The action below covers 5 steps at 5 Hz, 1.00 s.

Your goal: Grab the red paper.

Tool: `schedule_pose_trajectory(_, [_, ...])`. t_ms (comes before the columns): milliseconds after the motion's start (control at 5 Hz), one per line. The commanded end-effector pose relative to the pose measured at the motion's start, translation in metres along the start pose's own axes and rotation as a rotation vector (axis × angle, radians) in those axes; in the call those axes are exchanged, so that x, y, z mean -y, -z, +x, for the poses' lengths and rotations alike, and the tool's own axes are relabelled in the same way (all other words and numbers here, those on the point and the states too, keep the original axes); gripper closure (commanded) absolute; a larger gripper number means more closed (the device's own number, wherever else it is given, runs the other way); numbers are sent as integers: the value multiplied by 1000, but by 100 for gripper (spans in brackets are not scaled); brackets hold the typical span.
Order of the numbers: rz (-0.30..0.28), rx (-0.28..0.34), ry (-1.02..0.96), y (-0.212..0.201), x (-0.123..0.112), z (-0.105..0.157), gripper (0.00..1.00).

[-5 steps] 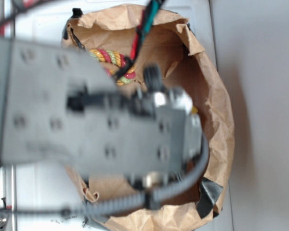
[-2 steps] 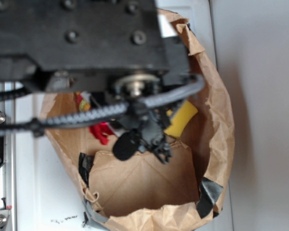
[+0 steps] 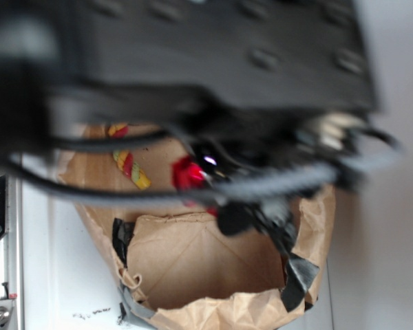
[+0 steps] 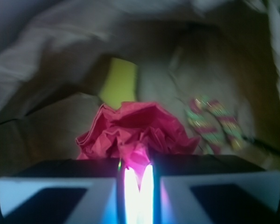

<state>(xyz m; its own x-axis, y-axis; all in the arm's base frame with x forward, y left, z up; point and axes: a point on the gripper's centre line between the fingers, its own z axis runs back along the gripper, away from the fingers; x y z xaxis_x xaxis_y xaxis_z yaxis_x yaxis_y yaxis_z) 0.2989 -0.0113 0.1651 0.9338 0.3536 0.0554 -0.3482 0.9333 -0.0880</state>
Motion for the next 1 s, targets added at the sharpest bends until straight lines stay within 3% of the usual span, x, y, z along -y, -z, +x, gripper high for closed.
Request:
schedule_pose_trajectory(0, [-51, 91, 69, -21, 14, -14, 100])
schedule_pose_trajectory(600, [17, 87, -24, -18, -3, -29, 100])
schedule_pose_trajectory(800, [76, 85, -43, -13, 1, -25, 100])
